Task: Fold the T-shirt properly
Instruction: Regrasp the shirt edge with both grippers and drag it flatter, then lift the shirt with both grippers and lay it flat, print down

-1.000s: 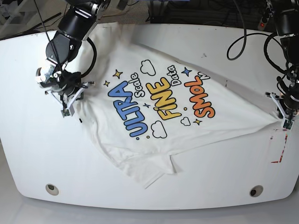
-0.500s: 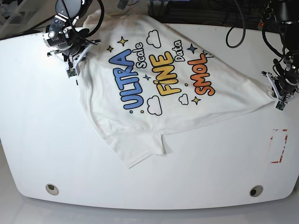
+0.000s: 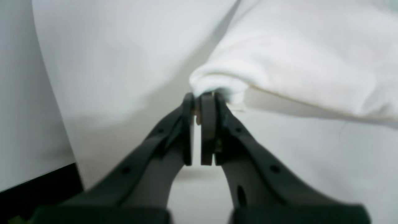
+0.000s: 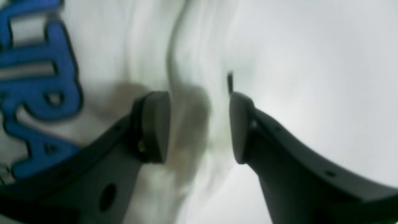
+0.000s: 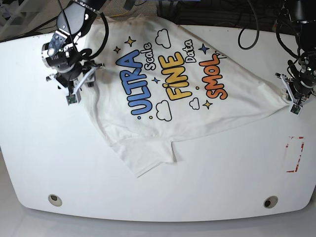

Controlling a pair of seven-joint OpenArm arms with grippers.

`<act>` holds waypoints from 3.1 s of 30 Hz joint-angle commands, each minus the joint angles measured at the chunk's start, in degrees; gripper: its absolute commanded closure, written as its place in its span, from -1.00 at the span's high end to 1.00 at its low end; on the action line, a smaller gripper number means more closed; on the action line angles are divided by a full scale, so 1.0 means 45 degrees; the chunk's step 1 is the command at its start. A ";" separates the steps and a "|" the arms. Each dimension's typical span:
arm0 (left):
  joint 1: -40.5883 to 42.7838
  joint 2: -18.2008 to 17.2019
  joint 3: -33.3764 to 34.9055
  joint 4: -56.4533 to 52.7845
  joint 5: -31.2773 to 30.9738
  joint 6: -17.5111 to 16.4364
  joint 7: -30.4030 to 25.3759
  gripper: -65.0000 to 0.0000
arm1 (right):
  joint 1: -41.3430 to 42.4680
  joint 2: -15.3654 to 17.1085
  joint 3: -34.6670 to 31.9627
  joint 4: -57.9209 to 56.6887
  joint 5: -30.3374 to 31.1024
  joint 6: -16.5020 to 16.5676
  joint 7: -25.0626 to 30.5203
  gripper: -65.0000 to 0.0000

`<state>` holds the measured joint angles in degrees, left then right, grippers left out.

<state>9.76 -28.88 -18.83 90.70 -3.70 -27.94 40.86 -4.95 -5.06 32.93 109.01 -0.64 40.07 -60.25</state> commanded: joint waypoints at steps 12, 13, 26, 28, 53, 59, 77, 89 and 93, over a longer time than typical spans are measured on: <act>-0.0147 0.1232 -0.1667 0.0212 -0.0105 -0.2005 -0.0944 -1.00 | 0.3884 0.1290 -0.0079 -0.4405 0.0134 -0.0017 0.0192 -0.06; -0.0147 0.1251 -0.1706 0.0231 -0.0105 -0.2083 -0.0963 -1.00 | 0.4158 0.1447 -0.0079 -0.4913 0.0114 -0.0017 0.0192 -0.06; -0.0498 0.1290 -0.1803 0.0212 -0.0202 -0.2181 -0.0963 -1.00 | 0.5681 0.2170 -0.0099 -0.9289 0.0114 -0.0017 0.1735 -0.06; -0.0498 0.1290 -0.1940 0.0212 -0.0632 -0.2181 -0.0944 -1.00 | 0.5720 0.2131 -0.0099 -0.9504 0.0114 -0.0017 0.1735 -0.06; -0.0479 0.1271 -0.2897 0.0173 -0.2176 -0.2142 -0.0885 -1.00 | 0.5603 0.1310 -0.1603 -0.8352 0.0016 -0.0017 0.1696 -1.00; -0.1045 0.1232 -0.2878 0.0173 -0.2156 -0.2103 -0.0905 -1.00 | 0.6013 0.1310 -0.1642 -0.7355 0.0016 -0.0017 0.1227 -1.00; -0.6496 0.1154 -0.2233 0.0622 0.0247 -0.2142 -0.0064 -1.00 | 1.0956 0.3049 -0.3322 -0.7219 0.0094 -0.0017 -0.0668 -1.00; -1.1399 0.0021 -0.1217 0.0759 0.0423 -0.2122 0.0443 -1.00 | 1.6368 0.3752 -0.3928 -0.7219 0.0134 -0.0017 -0.2563 -1.00; -1.2103 -0.0116 -0.0768 0.0739 0.0423 -0.2122 0.0443 -1.00 | 1.7110 0.3811 -0.4455 -0.6828 0.0134 -0.0017 -0.2992 -1.00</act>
<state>-43.13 -28.18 -22.65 93.34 -2.09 -38.39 43.86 69.93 11.42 13.06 76.18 0.32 40.07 -72.95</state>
